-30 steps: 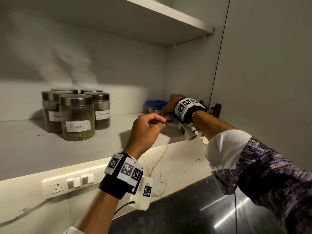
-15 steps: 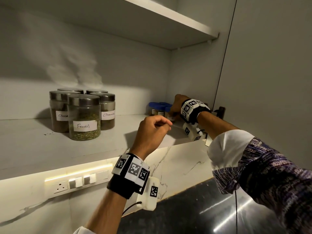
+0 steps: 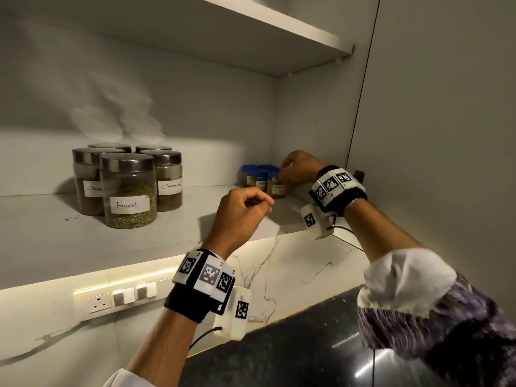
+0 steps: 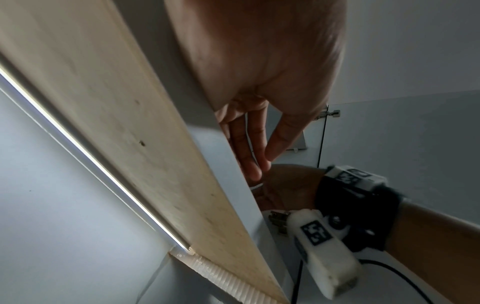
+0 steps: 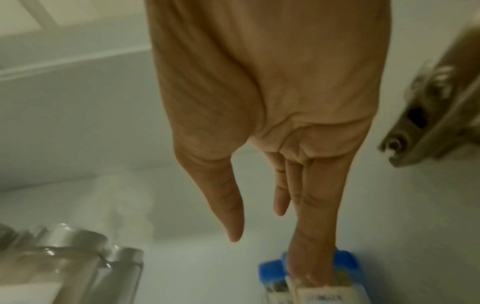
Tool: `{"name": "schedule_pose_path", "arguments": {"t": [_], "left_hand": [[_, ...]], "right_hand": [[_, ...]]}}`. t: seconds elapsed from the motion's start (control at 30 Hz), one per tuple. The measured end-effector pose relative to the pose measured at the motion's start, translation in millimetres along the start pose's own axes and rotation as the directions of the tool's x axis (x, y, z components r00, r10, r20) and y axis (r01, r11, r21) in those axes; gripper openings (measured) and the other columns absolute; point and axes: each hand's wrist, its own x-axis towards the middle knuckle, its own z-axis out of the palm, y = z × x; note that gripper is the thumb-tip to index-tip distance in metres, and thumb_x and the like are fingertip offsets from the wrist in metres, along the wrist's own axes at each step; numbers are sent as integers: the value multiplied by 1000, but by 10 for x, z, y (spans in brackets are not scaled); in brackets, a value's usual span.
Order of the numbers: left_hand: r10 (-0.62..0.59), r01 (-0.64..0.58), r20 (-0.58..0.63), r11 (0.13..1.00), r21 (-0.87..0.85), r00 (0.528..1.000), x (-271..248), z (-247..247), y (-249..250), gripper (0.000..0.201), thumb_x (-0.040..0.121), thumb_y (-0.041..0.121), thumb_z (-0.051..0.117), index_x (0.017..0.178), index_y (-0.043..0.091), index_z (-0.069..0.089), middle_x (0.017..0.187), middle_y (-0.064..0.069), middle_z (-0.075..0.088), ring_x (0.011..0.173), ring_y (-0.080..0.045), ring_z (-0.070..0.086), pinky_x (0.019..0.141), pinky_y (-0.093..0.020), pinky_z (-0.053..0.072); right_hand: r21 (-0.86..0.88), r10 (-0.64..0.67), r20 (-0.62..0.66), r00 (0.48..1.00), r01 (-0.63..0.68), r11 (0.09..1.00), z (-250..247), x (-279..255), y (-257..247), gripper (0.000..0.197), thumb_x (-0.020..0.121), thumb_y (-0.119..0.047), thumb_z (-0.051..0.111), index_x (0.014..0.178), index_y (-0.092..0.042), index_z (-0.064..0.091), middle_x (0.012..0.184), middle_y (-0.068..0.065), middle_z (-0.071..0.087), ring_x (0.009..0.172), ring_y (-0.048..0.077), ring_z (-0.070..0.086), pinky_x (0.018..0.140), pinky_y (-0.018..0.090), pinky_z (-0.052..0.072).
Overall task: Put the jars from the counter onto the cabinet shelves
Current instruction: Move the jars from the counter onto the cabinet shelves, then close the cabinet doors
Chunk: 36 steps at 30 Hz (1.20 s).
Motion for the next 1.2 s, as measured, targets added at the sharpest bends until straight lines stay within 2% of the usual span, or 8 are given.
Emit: {"name": "schedule_pose_path", "arguments": {"t": [0.13, 0.3, 0.5, 0.67, 0.8, 0.93, 1.13, 1.2], "left_hand": [[3, -8, -62, 997, -77, 998, -41, 28, 72, 19, 97, 10, 62, 91, 17, 78, 85, -1, 78, 79, -4, 71, 73, -22, 54], [55, -88, -204, 984, -158, 977, -312, 232, 183, 18, 100, 10, 60, 90, 7, 75, 75, -5, 74, 73, -14, 70, 66, -17, 54], [58, -73, -116, 989, -131, 992, -921, 768, 369, 26, 99, 20, 67, 77, 8, 72, 66, 1, 70, 63, -11, 68, 66, -17, 54], [69, -60, 56, 985, -162, 996, -1260, 1224, 790, 12, 93, 14, 74, 103, 20, 69, 87, 5, 71, 81, -19, 71, 69, -21, 58], [148, -123, 187, 983, -136, 971, -1670, 1562, 1259, 18, 94, 13, 72, 108, 24, 69, 98, 12, 71, 93, -6, 67, 73, -14, 56], [160, -115, 275, 978, -172, 948, -2138, 1838, 1622, 23, 92, 13, 72, 113, 23, 69, 105, 13, 70, 95, -3, 67, 72, -17, 56], [132, -99, 359, 989, -110, 924, -2618, 2089, 2072, 37, 92, 25, 74, 128, 29, 63, 123, 18, 63, 106, 3, 63, 91, -15, 53], [121, -93, 346, 991, -95, 930, -2669, 2089, 2156, 40, 93, 27, 74, 130, 30, 61, 126, 18, 62, 109, 2, 62, 97, -23, 54]], "right_hand": [[368, -169, -146, 975, 212, 905, -95, -705, 95, 7, 96, -25, 73, 100, -18, 72, 98, 6, 77, 94, 22, 76, 92, 47, 63], [540, -226, -265, 938, 338, 771, 17, -1672, 494, 12, 103, -10, 60, 104, -9, 72, 89, 7, 77, 76, 18, 71, 73, 30, 63], [551, -155, -352, 923, 338, 763, 247, -2434, 1124, 10, 97, -11, 69, 100, -16, 77, 87, 4, 77, 75, 19, 74, 64, 28, 63], [538, -14, -481, 876, 308, 785, 116, -3117, 1619, 8, 95, -10, 73, 97, -17, 77, 89, 1, 78, 81, 22, 75, 70, 41, 66], [489, 77, -610, 789, 298, 820, -212, -3902, 1912, 10, 94, -8, 74, 100, -15, 78, 94, 0, 79, 87, 20, 75, 77, 49, 63], [381, 85, -745, 661, 317, 869, -601, -4679, 1993, 6, 93, -18, 74, 99, -20, 76, 95, -2, 78, 87, 18, 74, 72, 31, 61], [319, 243, -932, 269, 292, 901, -1111, -5032, 2291, 14, 95, -23, 67, 108, -20, 72, 100, 11, 73, 85, 19, 66, 76, 34, 54], [398, 279, -877, 392, 265, 878, -1130, -4925, 2344, 28, 99, -33, 63, 123, -20, 66, 119, 10, 69, 102, 18, 64, 78, 25, 53]]}}
